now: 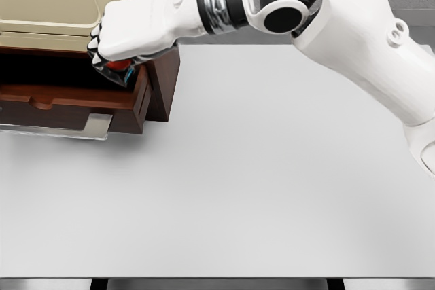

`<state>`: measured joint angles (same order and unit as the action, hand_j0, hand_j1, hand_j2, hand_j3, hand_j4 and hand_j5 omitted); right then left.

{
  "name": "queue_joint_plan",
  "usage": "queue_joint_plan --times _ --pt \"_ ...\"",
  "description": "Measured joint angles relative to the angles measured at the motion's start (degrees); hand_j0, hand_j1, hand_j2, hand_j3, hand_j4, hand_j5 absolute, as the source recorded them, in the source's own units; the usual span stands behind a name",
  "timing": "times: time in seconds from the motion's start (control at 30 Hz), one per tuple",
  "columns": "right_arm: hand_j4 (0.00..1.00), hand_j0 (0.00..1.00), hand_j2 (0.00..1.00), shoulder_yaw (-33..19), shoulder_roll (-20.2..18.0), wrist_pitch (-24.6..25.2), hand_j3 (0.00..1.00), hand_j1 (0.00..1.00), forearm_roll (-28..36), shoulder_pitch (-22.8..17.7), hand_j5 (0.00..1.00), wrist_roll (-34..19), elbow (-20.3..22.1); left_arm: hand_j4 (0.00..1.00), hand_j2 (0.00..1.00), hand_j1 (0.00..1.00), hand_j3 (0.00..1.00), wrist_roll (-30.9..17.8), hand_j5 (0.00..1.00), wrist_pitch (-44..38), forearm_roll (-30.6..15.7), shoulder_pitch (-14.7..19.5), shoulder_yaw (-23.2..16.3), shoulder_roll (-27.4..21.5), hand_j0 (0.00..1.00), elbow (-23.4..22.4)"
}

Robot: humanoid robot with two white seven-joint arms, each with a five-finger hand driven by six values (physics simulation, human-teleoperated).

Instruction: Open the cabinet drawer with left arm, and place a switch into the drawer with right arm

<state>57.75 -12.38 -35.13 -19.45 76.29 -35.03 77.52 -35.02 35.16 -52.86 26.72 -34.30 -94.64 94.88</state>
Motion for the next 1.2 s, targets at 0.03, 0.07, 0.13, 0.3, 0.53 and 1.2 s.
queue_joint_plan --times 0.03,0.07,0.13,0.3,0.53,1.2 --pt "0.39 0.39 0.39 0.0 0.9 0.0 0.39 0.39 0.0 0.5 0.39 0.0 -1.0 1.00 1.00 1.00 1.00 0.0 1.00 0.0 0.0 0.1 0.0 0.0 1.00 0.0" --pt "0.39 0.39 0.39 0.1 1.8 0.0 0.39 0.39 0.0 0.8 0.39 0.0 -2.0 1.00 1.00 1.00 1.00 0.0 1.00 0.0 0.0 0.0 0.0 0.0 1.00 0.0" --pt "0.39 0.39 0.39 0.1 3.3 0.0 0.39 0.39 0.0 1.2 0.39 0.0 -3.7 1.00 1.00 1.00 1.00 0.0 1.00 0.0 0.0 0.1 -0.1 0.1 1.00 0.1" --pt "0.39 0.39 0.39 0.8 7.1 0.0 0.39 0.39 -0.1 1.9 0.39 0.0 -9.9 1.00 1.00 1.00 1.00 0.0 1.00 0.0 0.2 0.0 -0.1 0.1 1.00 0.1" --pt "0.38 0.38 0.38 1.3 11.4 0.0 0.38 0.38 -0.6 2.7 0.38 0.0 -18.9 1.00 1.00 1.00 1.00 0.0 1.00 0.0 0.2 0.0 -0.3 0.2 1.00 0.1" --pt "1.00 1.00 1.00 4.8 12.4 -0.1 1.00 1.00 -1.2 3.5 1.00 0.0 -15.3 1.00 1.00 1.00 1.00 0.0 1.00 0.0 0.3 0.0 -0.4 0.3 1.00 0.1"
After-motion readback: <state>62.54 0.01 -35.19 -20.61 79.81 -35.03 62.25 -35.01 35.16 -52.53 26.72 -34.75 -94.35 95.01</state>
